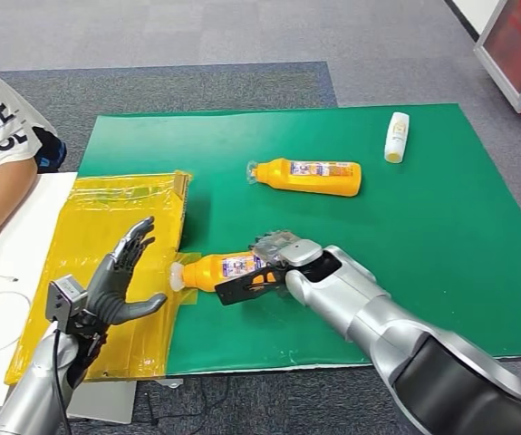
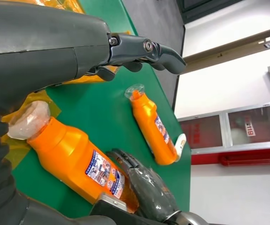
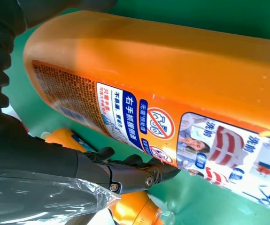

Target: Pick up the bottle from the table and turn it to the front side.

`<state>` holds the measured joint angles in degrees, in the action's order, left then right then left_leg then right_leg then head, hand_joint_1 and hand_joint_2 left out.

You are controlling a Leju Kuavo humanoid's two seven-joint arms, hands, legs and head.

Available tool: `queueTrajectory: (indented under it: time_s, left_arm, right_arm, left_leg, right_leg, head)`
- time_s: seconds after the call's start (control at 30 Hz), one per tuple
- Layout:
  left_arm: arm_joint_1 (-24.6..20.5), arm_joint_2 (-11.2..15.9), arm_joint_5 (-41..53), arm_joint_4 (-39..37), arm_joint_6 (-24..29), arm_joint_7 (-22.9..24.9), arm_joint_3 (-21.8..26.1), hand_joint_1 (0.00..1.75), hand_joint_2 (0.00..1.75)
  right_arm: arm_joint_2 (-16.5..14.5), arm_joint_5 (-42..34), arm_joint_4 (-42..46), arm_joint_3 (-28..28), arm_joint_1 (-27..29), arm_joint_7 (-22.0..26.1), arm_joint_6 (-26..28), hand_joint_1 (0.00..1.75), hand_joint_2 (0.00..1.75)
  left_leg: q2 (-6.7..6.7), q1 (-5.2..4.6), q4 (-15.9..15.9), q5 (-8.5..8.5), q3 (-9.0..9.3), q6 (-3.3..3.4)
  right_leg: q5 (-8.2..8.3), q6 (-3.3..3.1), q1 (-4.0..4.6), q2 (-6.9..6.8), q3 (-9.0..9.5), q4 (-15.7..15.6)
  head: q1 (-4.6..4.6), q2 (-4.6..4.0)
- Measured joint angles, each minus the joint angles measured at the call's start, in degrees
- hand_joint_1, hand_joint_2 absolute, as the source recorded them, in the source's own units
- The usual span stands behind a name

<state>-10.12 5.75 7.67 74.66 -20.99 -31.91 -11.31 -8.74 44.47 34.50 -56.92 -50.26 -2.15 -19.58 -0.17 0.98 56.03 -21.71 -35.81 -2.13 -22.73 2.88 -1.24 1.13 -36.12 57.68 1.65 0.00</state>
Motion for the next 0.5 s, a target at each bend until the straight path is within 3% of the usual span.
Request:
queueTrajectory:
  time_s: [0.23,0.27,0.37,0.4,0.5]
  left_arm:
    - [-0.6,0.1,-0.1,0.0,-0.2,-0.3,0.0,0.0,1.75]
    - [-0.7,0.1,-0.1,0.0,-0.2,-0.3,0.0,0.0,1.75]
    - [-0.9,0.3,-0.1,0.0,-0.2,-0.4,0.0,0.0,1.75]
    - [-0.9,0.3,-0.1,0.0,-0.2,-0.4,0.0,0.0,1.75]
    - [-1.1,0.3,-0.3,0.0,-0.2,-0.6,0.0,0.0,1.75]
  right_arm:
    - [0.0,1.9,-0.7,-0.5,-0.7,0.6,-2.5,0.08,1.75]
    - [0.0,2.2,-0.8,-0.7,-0.8,0.6,-2.7,0.25,1.75]
    - [0.0,2.5,-1.0,-1.1,-1.0,0.8,-3.1,1.41,1.75]
    - [-0.1,2.5,-1.1,-1.2,-1.1,0.9,-3.1,1.68,1.75]
    - [-0.1,2.2,-1.4,-1.6,-1.4,1.1,-3.1,1.75,1.75]
  left_leg:
    - [0.0,0.0,0.0,0.0,0.0,0.0]
    - [0.0,0.0,0.0,0.0,0.0,0.0]
    - [0.0,0.0,0.0,0.0,0.0,0.0]
    - [0.0,0.0,0.0,0.0,0.0,0.0]
    - [0.0,0.0,0.0,0.0,0.0,0.0]
  right_leg:
    - [0.0,0.0,0.0,0.0,0.01,0.0]
    - [0.0,0.0,0.0,0.0,0.01,0.0]
    - [0.0,0.0,0.0,0.0,0.01,0.0]
    - [0.0,0.0,0.0,0.0,0.01,0.0]
    - [0.0,0.0,0.0,0.0,0.01,0.0]
  head:
    - [0.0,0.0]
    - [-0.01,0.0]
    - [0.0,0.0]
    - [0.0,0.0]
    - [-0.01,0.0]
